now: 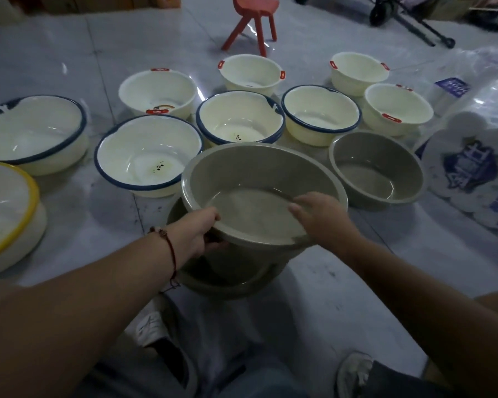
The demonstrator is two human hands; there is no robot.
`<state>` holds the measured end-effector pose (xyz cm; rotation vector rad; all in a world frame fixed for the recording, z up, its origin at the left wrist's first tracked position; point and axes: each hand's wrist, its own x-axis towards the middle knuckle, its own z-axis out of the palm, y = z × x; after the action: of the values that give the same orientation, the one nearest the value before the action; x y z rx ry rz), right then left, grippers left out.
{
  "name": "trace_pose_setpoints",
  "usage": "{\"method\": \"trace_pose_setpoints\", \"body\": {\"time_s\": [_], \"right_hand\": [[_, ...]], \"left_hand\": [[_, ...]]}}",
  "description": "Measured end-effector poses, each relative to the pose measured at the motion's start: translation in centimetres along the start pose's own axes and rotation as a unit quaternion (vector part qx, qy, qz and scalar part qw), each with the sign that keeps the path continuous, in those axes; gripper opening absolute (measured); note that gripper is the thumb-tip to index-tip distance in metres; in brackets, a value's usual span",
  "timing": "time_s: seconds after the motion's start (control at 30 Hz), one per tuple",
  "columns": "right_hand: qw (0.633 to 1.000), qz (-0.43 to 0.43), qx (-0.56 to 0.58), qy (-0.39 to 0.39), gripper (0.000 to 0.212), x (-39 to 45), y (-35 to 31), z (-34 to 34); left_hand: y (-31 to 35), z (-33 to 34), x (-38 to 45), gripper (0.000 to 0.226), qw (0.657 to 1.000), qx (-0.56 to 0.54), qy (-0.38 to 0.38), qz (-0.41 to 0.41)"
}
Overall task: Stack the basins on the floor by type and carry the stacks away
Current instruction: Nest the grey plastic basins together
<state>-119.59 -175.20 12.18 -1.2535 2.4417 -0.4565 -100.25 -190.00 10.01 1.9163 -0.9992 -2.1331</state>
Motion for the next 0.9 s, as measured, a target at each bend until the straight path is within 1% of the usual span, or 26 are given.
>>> {"method": "trace_pose_setpoints", "body": {"time_s": [0.03, 0.07, 0.1, 0.13, 0.2, 0.23, 0.27, 0.37, 0.43, 0.47, 0.5, 0.6, 0.73, 0.77, 0.87, 0.9], "right_hand": [[0.998, 0.045, 0.006, 0.032, 0.044, 0.8, 1.4, 0.3], [0.994, 0.090, 0.036, 0.050, 0.047, 1.5, 2.6, 0.7], [0.986, 0.128, 0.090, 0.054, 0.050, 2.1, 3.7, 1.3], [0.972, 0.168, 0.158, 0.049, 0.055, 2.6, 4.4, 1.9], [0.922, 0.254, 0.289, 0.043, 0.068, 3.5, 4.7, 3.5], [0.899, 0.284, 0.331, 0.033, 0.067, 3.9, 4.6, 4.2], [0.887, 0.300, 0.350, 0.021, 0.062, 4.2, 4.4, 5.0], [0.887, 0.299, 0.352, 0.001, 0.049, 4.6, 4.2, 6.9], [0.898, 0.290, 0.330, 0.004, 0.030, 4.7, 4.2, 8.2], [0.906, 0.286, 0.314, 0.006, 0.024, 4.7, 4.0, 8.8], [0.913, 0.281, 0.297, 0.006, 0.023, 4.7, 3.8, 9.6], [0.933, 0.256, 0.254, -0.006, 0.029, 4.5, 3.6, 11.3], [0.956, 0.238, 0.167, -0.052, 0.050, 4.2, 4.5, 13.1], [0.957, 0.239, 0.151, -0.062, 0.054, 4.2, 4.8, 13.5], [0.956, 0.258, 0.111, -0.083, 0.062, 4.6, 5.4, 14.2], [0.954, 0.268, 0.101, -0.090, 0.065, 4.7, 5.3, 14.4]], "left_hand": [[-0.2, -0.7, 0.4, 0.039, 1.000, -0.008, 0.009, 0.004], [-0.4, -1.2, 0.6, 0.038, 1.000, -0.016, 0.012, 0.006], [-0.7, -1.7, 0.7, 0.037, 1.000, -0.014, 0.018, 0.008], [-1.0, -2.1, 0.9, 0.036, 1.000, -0.008, 0.020, 0.009], [-1.5, -2.7, 1.0, 0.028, 1.000, 0.002, 0.024, 0.014], [-1.7, -3.1, 1.2, 0.024, 1.000, 0.004, 0.027, 0.015], [-1.9, -3.5, 1.4, 0.022, 0.999, 0.003, 0.030, 0.013], [-2.7, -4.9, 2.3, 0.018, 1.000, 0.004, 0.031, 0.004], [-3.6, -5.9, 3.2, 0.019, 0.999, 0.028, 0.037, 0.009], [-4.1, -6.4, 3.7, 0.020, 0.998, 0.049, 0.047, 0.015], [-4.7, -6.9, 4.2, 0.022, 0.995, 0.074, 0.060, 0.021], [-6.2, -8.3, 5.9, 0.033, 0.987, 0.133, 0.083, 0.027], [-7.4, -8.7, 7.8, 0.033, 0.971, 0.212, 0.094, 0.050], [-7.4, -8.6, 8.2, 0.036, 0.962, 0.245, 0.098, 0.063], [-7.2, -8.7, 9.5, 0.055, 0.931, 0.336, 0.112, 0.087], [-7.2, -8.7, 9.9, 0.055, 0.918, 0.371, 0.109, 0.087]]}}
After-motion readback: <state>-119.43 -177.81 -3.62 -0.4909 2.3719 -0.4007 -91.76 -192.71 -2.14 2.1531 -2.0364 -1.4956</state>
